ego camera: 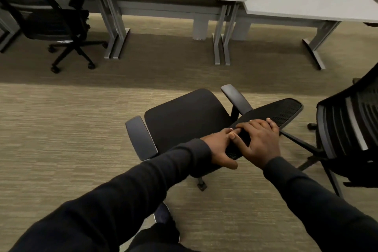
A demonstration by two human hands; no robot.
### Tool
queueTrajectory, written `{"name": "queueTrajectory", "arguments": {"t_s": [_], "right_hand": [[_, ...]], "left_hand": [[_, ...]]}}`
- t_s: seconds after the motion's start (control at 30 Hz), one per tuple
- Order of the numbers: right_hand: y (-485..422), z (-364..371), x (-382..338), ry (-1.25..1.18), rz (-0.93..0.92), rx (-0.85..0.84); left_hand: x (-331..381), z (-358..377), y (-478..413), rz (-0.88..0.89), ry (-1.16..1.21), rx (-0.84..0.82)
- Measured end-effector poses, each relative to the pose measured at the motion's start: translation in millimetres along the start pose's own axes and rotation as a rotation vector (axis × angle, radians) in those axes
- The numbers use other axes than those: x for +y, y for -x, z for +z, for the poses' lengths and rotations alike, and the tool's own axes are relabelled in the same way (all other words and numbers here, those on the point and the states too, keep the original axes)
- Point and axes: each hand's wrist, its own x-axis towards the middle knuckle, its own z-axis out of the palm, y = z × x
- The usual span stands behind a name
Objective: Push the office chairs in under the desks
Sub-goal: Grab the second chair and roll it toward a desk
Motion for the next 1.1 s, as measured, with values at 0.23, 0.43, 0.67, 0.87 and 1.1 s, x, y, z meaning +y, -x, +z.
{"name": "queueTrajectory", "arguments": {"t_s": [0.23, 0.43, 0.67, 0.87, 1.1], "right_hand": [[-75.4, 29.3, -47.3, 0.022, 0.028, -0.011], [-140.3, 38.7, -27.3, 0.024, -0.209, -0.117], [-231.3, 51.9, 4.2, 0.11, -0.183, -0.086], [-307.6, 71.3, 21.2, 0.108, -0.207, -0.029], [-415.7, 81.4, 55.6, 0.118, -0.217, -0.119]], "left_hand": [[-64.1, -95.5, -10.2, 0.011, -0.081, -0.084], [-106.6, -162.3, -15.8, -0.136, -0.172, -0.094], [-143.4, -214.8, -44.2, -0.313, -0.445, 0.053], [-166.8, -264.5, -92.6, -0.38, -0.488, 0.125], [-190.0, -331.7, -169.6, -0.416, -0.46, 0.197]]}}
